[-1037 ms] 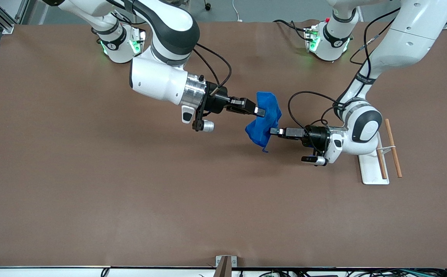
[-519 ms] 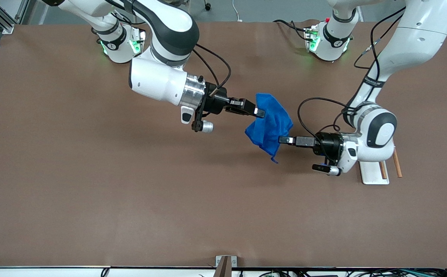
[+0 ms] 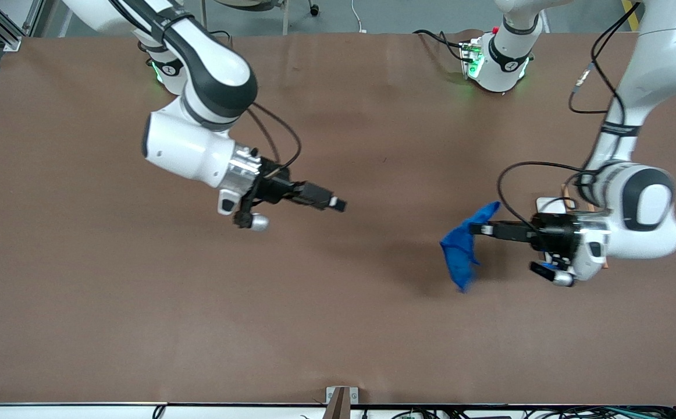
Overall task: Right arm passes towel to left arm to hang
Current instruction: 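Open the right gripper and withdraw it while the left gripper holds towel, then carry the towel with the left gripper over the dowel rack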
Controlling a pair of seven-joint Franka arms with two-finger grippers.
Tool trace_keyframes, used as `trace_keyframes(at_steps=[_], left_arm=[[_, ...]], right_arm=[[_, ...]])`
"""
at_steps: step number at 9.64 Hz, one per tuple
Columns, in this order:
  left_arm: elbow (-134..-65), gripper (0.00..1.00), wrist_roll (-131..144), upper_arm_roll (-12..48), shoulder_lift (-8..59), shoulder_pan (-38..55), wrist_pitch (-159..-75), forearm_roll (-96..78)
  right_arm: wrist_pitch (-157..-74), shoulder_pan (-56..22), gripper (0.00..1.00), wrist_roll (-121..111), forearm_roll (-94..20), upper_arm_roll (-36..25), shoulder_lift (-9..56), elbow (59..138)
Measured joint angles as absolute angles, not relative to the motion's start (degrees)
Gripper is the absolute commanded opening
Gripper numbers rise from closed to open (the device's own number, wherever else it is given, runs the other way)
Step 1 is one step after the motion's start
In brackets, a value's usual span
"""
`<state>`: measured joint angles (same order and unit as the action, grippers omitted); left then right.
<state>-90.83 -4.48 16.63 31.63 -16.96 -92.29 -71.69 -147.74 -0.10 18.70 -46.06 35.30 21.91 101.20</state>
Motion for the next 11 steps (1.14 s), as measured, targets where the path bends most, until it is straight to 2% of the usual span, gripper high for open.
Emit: trace_keyframes(at_steps=[2,6,11], left_arm=[[-88.02,0.0,2.64,16.11,29.9,-18.05,-92.5,-61.63],[-87.45,0.0,12.58,13.61,25.08,-18.05,-94.31,-39.94],[-87.37,0.0,24.96,12.93,21.5,-18.04,-94.73,-13.47]], right_arm=[[-140.32,0.07,1.0,18.74,-37.08,27.43,18.04,103.85],[-123.62,0.59,1.0,18.48,-12.66,10.93,11.28,103.85],[-101.01,0.62,1.0,5.28,-3.86,-3.32,2.47,94.66]])
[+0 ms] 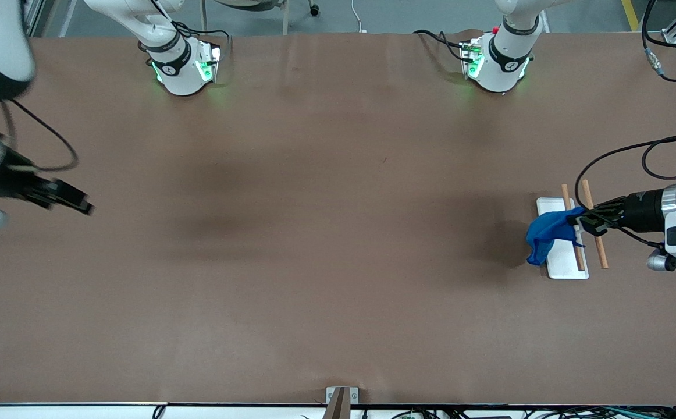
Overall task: Right arm passes towel to left arm to hang
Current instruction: 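Carry the towel with the left gripper over the dowel rack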
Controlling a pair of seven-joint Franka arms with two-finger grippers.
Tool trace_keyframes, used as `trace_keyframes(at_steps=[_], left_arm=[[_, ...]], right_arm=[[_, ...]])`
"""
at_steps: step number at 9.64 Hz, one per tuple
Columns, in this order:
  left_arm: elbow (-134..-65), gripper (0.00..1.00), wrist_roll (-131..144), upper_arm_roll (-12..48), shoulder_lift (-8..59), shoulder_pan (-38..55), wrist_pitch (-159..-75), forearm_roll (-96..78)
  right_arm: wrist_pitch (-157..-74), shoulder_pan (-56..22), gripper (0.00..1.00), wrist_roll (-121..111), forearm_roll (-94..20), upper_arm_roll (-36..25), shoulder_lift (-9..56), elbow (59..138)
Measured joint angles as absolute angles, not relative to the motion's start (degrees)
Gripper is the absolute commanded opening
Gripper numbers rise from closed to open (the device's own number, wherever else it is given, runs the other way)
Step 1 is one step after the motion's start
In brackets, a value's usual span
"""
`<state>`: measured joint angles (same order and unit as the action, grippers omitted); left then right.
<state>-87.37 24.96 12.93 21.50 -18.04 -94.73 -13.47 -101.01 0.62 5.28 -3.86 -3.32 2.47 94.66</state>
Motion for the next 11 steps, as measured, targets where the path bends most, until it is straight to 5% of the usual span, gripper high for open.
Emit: trace_keyframes(at_steps=[3,11], left_arm=[[-87.35,0.0,23.47,12.82,20.28,-19.76,-93.97,-5.56],[-85.95,0.0,12.02,12.55,21.93,-24.57,-94.01,4.1]], right_arm=[[-96.6,0.6,1.0,4.08,-0.12,-3.92,-2.17,91.92],[-91.47,0.75,1.0,1.38,2.81,-5.82,0.13,86.39]])
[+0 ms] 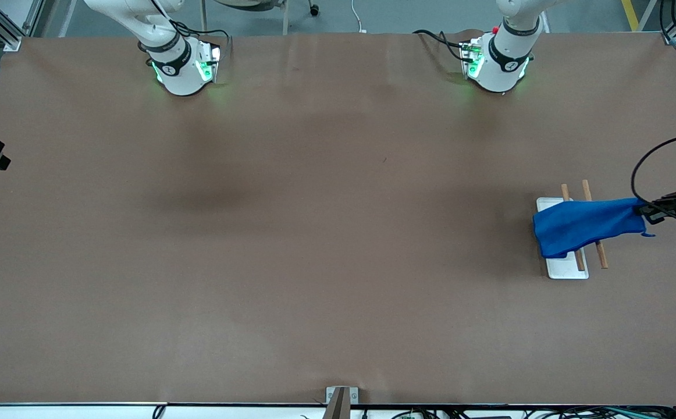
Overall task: Right arm passes towel to left arm to hang
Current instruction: 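Carry the towel with the left gripper over the dowel rack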
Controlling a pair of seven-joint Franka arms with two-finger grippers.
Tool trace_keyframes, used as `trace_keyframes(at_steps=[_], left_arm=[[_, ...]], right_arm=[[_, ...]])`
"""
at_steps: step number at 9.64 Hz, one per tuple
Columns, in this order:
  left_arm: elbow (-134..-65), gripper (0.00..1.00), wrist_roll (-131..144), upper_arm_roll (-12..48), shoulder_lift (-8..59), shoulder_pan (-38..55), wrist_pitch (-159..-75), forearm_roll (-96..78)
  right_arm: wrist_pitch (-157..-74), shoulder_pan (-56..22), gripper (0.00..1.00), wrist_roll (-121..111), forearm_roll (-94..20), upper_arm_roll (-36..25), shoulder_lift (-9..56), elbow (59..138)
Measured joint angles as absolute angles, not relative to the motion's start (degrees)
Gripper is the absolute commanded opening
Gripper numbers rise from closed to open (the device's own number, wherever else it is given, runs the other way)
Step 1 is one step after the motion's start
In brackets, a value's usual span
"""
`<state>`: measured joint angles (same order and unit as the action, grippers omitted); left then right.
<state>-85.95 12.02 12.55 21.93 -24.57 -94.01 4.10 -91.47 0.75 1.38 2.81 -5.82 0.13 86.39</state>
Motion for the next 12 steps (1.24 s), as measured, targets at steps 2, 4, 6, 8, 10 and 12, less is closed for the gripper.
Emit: trace_keyframes(at_steps=[2,4,6,8,10,12], left_arm=[[-84.44,0.03,7.34,12.54,23.72,-25.03,-94.12,5.56],[-83.03,0.09,4.16,12.53,25.78,-25.51,-94.28,5.79],[-81.85,0.22,-0.37,12.5,27.99,-26.52,-94.7,8.22],[-81.33,0.74,-3.2,12.5,28.94,-26.83,-95.06,10.42],[-80.99,1.0,-6.11,12.52,28.97,-26.84,-96.13,13.82],[-79.22,1.0,-7.17,13.26,28.86,-26.77,-96.52,14.08]], right_arm=[[-91.16,1.19,1.0,1.41,2.4,-6.08,0.3,86.52],[-90.95,1.84,1.0,1.41,2.19,-6.16,0.48,86.59],[-90.84,1.78,1.0,1.46,2.12,-6.89,0.48,86.6],[-90.84,1.72,1.0,1.46,1.99,-7.62,0.48,86.59],[-90.84,1.7,1.0,1.46,1.91,-7.64,0.48,86.59],[-90.84,1.69,1.0,1.46,1.88,-7.67,0.48,86.59]])
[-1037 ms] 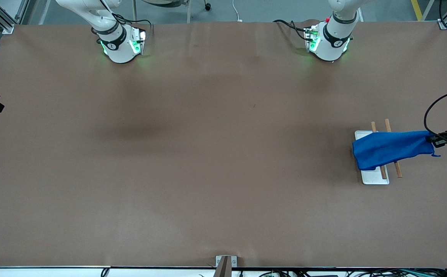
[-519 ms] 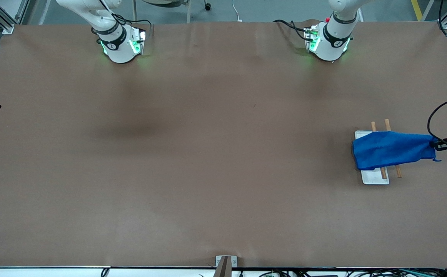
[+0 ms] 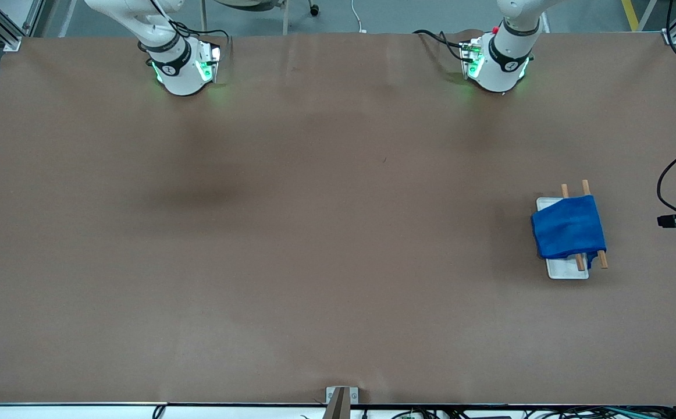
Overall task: Right arm passes towel to left arm to hang
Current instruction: 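Carry the towel with the left gripper over the dowel rack, then lower the towel over the dowels and open the left gripper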
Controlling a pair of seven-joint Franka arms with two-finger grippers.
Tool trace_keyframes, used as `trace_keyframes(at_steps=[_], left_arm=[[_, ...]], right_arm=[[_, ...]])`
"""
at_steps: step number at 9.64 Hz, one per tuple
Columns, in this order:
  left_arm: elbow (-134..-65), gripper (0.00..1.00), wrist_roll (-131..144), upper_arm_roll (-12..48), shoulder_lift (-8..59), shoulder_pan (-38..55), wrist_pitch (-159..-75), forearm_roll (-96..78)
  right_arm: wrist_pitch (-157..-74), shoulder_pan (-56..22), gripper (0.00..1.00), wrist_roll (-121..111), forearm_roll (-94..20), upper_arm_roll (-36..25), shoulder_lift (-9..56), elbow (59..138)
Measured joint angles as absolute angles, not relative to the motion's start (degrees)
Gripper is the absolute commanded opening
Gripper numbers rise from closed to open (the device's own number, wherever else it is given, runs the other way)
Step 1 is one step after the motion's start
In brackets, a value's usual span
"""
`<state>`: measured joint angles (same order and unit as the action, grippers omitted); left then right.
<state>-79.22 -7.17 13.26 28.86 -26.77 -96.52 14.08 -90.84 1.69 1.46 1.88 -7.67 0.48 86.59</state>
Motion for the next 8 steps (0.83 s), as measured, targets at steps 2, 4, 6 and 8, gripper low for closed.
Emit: trace_keyframes(at_steps=[2,4,6,8], left_arm=[[-76.2,1.0,-7.18,16.22,27.95,-26.58,-95.95,13.44],[-74.08,1.0,-5.29,20.6,24.76,-26.32,-93.63,12.17],[-73.55,1.0,0.76,24.03,19.68,-26.18,-92.26,10.59],[-73.57,1.0,4.89,26.38,15.32,-26.18,-90.77,7.32]], right_arm=[[-90.83,1.68,1.0,1.46,1.86,-7.72,0.48,86.6],[-90.82,1.66,1.0,1.46,1.84,-7.75,0.48,86.59],[-90.81,1.63,1.0,1.46,1.82,-7.78,0.48,86.61],[-90.81,1.61,1.0,1.46,1.8,-7.78,0.48,86.61]])
